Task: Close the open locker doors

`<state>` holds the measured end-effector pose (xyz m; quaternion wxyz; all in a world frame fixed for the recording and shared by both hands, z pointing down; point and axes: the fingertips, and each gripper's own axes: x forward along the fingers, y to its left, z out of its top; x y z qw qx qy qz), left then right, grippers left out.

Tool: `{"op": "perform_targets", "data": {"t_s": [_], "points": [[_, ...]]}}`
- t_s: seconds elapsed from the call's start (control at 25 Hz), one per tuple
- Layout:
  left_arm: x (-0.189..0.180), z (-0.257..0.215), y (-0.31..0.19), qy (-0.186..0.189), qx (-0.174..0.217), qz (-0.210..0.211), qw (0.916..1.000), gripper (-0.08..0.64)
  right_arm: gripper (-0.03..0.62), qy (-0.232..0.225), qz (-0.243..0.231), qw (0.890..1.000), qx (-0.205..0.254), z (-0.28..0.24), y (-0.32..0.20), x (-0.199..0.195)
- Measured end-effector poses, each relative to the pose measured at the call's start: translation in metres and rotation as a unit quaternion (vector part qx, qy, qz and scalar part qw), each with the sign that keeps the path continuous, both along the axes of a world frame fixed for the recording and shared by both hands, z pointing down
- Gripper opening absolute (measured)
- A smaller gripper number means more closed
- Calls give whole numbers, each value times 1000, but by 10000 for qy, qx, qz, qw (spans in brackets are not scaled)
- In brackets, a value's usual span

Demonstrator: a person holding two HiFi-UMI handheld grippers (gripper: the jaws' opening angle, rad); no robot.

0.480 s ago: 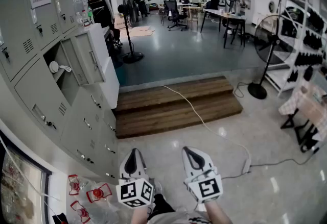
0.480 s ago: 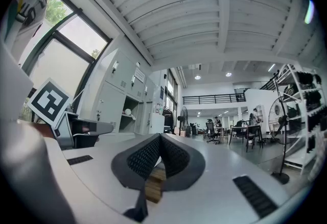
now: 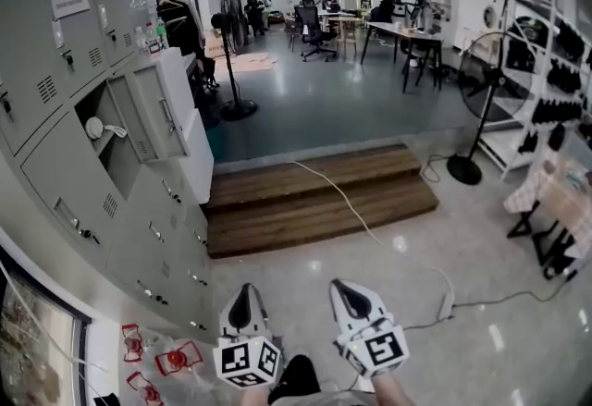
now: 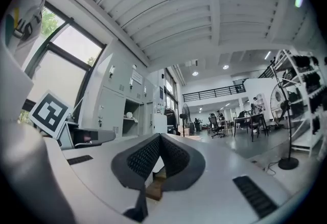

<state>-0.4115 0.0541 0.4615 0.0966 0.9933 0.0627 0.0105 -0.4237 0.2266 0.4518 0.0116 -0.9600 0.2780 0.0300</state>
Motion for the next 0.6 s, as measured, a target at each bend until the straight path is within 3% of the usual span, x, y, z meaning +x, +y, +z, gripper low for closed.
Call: {"op": "perform_targets", "data": {"t_s": [0.32, 0.6], "points": [[62, -2, -28, -18, -196, 110, 9997, 5, 6, -111, 43, 9999, 85, 0, -22, 57], [118, -4, -81, -49, -381, -87, 9992, 5, 6, -37, 41, 9999, 133, -16, -65, 124]]}}
